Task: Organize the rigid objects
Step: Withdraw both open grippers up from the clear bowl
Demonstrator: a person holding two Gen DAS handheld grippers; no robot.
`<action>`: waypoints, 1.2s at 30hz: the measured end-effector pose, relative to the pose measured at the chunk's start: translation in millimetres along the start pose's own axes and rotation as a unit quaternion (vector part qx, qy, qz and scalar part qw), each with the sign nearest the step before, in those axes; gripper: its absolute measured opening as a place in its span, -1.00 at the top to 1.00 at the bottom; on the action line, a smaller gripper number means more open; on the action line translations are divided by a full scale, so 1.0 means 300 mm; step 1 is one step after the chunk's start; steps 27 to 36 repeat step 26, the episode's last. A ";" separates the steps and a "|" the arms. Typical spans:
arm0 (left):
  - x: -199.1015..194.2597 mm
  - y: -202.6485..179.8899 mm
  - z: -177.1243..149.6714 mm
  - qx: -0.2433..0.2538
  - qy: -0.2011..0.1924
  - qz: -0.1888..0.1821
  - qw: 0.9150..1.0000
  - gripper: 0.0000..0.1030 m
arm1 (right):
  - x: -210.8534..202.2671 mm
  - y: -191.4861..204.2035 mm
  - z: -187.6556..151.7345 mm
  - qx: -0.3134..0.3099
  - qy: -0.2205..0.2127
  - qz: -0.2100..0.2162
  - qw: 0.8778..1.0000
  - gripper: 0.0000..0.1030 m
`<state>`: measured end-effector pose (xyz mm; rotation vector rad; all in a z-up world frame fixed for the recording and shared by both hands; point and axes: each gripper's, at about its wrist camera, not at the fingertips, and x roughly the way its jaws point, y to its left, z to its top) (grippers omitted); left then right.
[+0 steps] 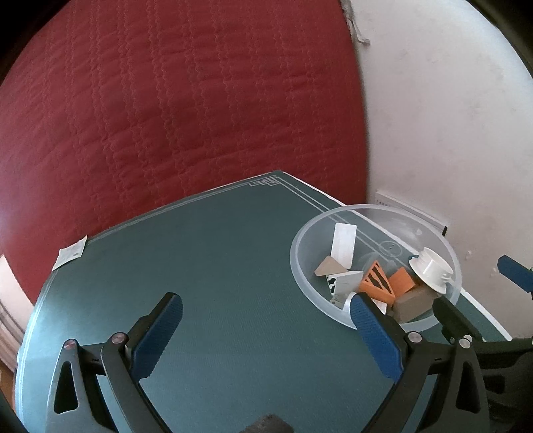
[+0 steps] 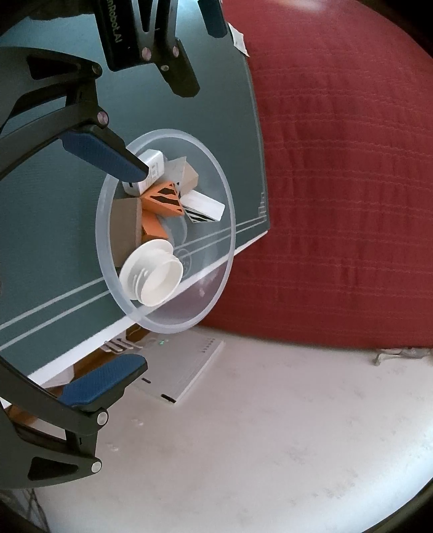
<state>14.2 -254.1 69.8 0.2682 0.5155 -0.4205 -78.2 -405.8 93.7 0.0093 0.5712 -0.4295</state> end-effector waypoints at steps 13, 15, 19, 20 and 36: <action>0.010 -0.010 -0.007 0.009 0.007 0.000 1.000 -0.99 | 0.016 -0.010 -0.009 0.003 0.012 0.002 1.000 -1.00; 0.011 -0.008 -0.009 0.009 0.008 0.000 1.000 -0.99 | 0.019 -0.011 -0.010 0.003 0.014 0.002 1.000 -1.00; 0.014 -0.009 -0.011 0.010 0.009 -0.001 1.000 -0.99 | 0.018 -0.012 -0.012 0.002 0.016 0.002 1.000 -1.00; 0.013 -0.009 -0.012 0.010 0.009 0.000 1.000 -0.99 | 0.020 -0.011 -0.012 0.002 0.016 0.003 1.000 -1.00; 0.013 0.001 -0.017 0.009 0.013 0.000 1.000 -0.99 | 0.027 -0.006 -0.013 0.002 0.019 0.006 1.000 -1.00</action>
